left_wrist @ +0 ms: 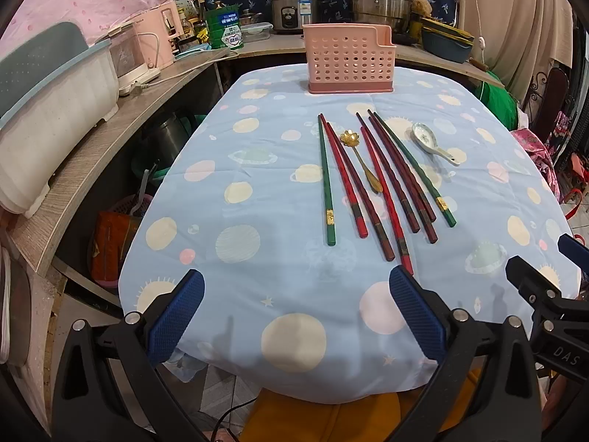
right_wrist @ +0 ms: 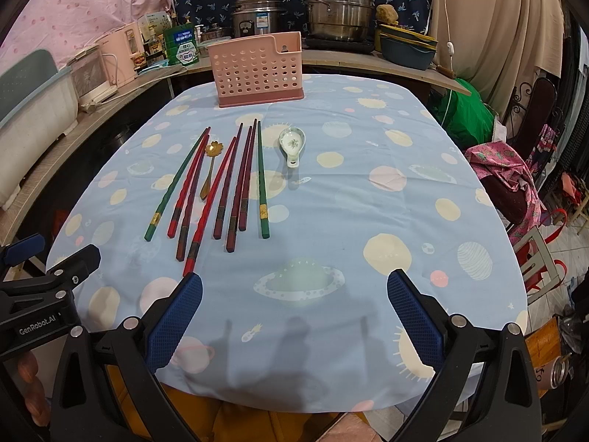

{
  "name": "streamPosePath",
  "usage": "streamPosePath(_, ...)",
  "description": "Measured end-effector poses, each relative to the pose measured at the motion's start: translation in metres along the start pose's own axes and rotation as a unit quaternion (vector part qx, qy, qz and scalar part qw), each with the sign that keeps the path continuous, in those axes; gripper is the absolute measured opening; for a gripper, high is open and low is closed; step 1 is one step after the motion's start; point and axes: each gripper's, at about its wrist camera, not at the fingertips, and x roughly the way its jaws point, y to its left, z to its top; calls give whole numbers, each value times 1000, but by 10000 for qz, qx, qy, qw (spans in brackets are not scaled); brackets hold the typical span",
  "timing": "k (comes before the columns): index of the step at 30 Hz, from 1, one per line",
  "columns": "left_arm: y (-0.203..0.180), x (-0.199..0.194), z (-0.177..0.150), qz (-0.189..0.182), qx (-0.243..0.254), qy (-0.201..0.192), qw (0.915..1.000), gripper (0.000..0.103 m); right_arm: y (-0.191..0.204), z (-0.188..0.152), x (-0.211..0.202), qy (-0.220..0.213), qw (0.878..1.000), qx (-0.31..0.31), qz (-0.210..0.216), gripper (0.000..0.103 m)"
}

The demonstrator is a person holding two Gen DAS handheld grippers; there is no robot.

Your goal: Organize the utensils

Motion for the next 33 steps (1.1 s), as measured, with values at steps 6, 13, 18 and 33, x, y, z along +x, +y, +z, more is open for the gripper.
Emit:
streamPosePath(6,0,0,0,0,3,-3,10000,96,-3,1,0,4,10000,-6,0,96)
streamPosePath(13,0,0,0,-1,1,-1,10000,96,-3,1,0,7,10000,-5,5,96)
streamPosePath(18,0,0,0,0,2,1,10000,96,-3,0,1,6,10000,-3,1,96)
streamPosePath(33,1,1,-1,5,5,-10,10000,96,-3,1,1,13,10000,-2,3,96)
